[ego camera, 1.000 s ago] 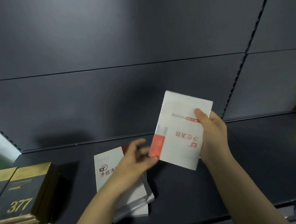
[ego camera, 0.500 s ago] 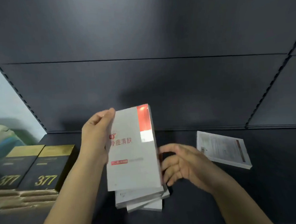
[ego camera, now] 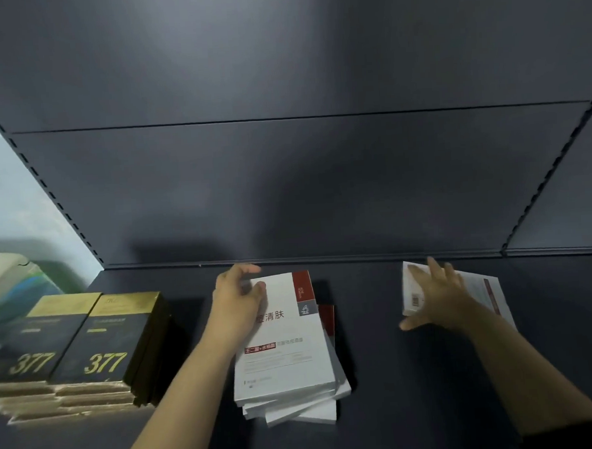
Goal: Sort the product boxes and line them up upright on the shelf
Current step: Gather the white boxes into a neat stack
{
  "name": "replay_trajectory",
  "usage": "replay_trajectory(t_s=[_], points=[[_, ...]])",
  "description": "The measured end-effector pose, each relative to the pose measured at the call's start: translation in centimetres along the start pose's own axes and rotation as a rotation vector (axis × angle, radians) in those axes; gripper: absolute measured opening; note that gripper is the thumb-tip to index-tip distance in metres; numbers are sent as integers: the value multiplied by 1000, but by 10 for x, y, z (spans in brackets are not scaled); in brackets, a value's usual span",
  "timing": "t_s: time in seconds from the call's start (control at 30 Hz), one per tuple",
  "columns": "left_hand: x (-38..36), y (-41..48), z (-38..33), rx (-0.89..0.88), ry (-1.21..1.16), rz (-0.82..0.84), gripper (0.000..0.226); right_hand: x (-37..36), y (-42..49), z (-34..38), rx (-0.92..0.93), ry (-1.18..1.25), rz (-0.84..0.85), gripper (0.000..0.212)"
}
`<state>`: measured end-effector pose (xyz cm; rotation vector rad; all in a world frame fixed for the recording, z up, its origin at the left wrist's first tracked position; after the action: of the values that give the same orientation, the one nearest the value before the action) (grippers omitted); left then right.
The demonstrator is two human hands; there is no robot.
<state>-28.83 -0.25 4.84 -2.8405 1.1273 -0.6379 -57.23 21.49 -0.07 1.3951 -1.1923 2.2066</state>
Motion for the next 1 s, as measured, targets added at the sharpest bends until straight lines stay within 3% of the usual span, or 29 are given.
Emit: replay_trajectory(t_s=[0.1, 0.3, 0.37, 0.47, 0.57, 0.63, 0.7, 0.8, 0.87, 1.0], points=[[-2, -2, -2, -28, -21, -18, 20, 7, 9, -13, 22, -72, -11, 137], [1, -7, 3, 6, -148, -49, 14, 25, -3, -6, 78, -15, -42, 119], [5, -13, 0, -17, -114, -113, 18, 37, -16, 9, 163, 182, -80, 107], [14, -25, -10, -102, -31, -248, 26, 59, -49, 49, 446, 722, -136, 79], [20, -36, -25, -158, -70, -281, 25, 72, -77, 82, 634, 1236, -123, 77], [19, -43, -38, -189, -145, -234, 22, 77, -91, 98, 676, 1592, -117, 76], [8, -48, -46, -177, -293, -68, 27, 78, -101, 112, 623, 1825, -105, 61], [-27, -58, -50, -33, -498, 341, 42, 72, -105, 128, 583, 1926, -28, 63], [-49, -71, -54, -8, -615, 499, 37, 65, -105, 137, 609, 1944, 38, 57], [-41, -76, -50, -91, -750, 299, 14, 60, -102, 148, 689, 1838, 87, 42]])
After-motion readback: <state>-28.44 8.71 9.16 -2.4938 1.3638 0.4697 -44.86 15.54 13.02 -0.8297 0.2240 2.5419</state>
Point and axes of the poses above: each hand's wrist, its own y-axis towards the middle knuckle, its own x-axis out of the back of the hand, z = x × y, the point moved 7 cm from there along y, towards the middle knuckle, and after that the axes turned 11 degrees about z, right-handed, at the moved point
